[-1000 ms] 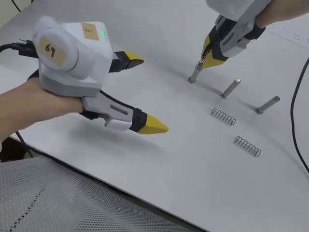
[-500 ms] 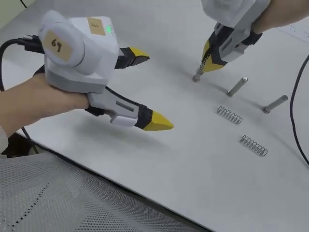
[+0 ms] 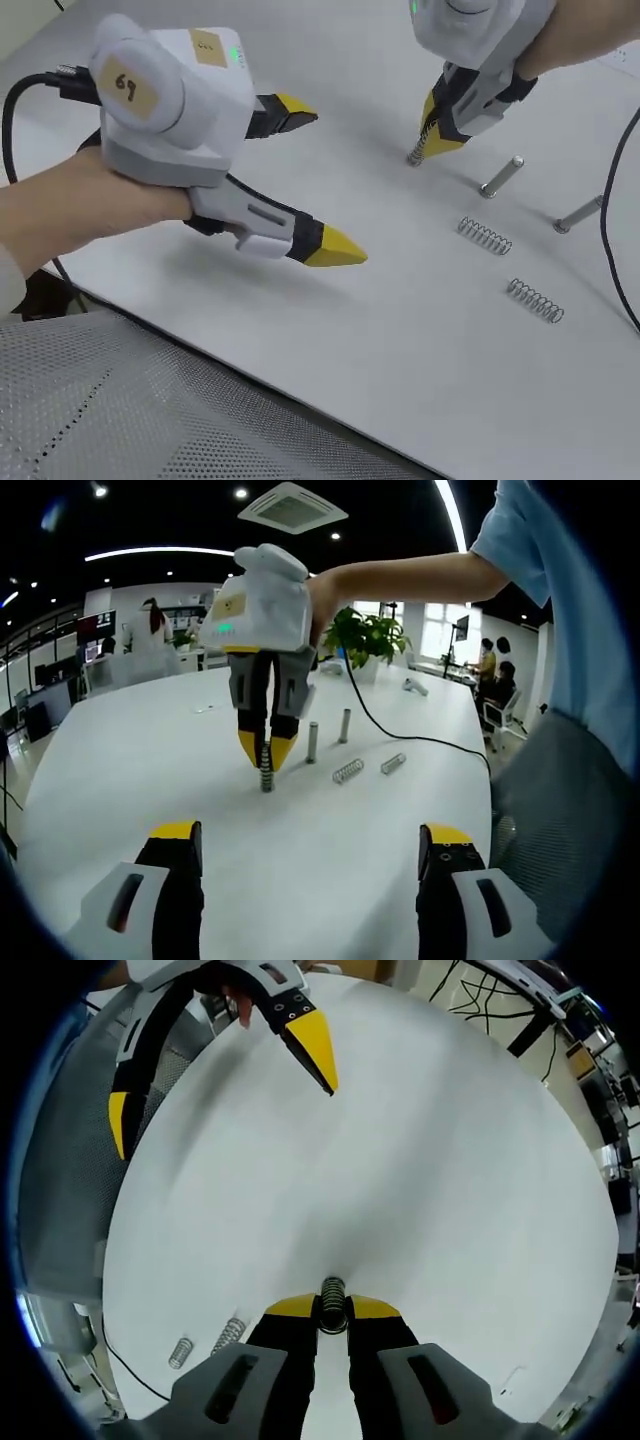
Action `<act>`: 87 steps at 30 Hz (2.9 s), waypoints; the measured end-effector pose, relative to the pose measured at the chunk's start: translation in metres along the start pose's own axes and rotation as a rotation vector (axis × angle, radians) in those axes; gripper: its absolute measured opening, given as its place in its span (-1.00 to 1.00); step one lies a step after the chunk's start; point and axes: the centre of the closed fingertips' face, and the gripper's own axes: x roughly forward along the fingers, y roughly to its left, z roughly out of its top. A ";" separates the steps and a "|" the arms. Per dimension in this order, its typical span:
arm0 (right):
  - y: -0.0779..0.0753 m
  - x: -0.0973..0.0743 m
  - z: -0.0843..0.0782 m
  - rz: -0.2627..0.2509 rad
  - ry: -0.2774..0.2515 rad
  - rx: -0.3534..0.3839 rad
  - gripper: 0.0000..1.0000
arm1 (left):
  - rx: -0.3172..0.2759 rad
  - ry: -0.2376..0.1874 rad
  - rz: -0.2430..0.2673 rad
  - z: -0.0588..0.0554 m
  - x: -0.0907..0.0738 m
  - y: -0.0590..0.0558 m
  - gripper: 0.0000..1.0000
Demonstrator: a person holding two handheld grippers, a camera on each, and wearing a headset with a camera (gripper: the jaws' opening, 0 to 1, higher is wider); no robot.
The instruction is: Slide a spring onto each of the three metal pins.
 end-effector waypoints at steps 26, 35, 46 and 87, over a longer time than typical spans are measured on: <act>0.006 0.006 -0.002 0.009 0.011 0.007 -0.82 | 0.002 0.006 -0.008 -0.001 0.001 -0.002 0.71; 0.010 0.006 0.002 0.017 -0.041 0.040 -0.43 | 0.000 0.006 -0.008 -0.001 0.001 -0.003 0.71; 0.009 0.001 0.004 -0.026 -0.115 0.094 0.25 | 0.000 0.003 -0.009 0.000 0.001 -0.001 0.71; 0.021 -0.060 -0.017 -0.256 -0.315 0.274 0.91 | 0.020 -0.016 -0.049 0.012 0.002 -0.014 0.69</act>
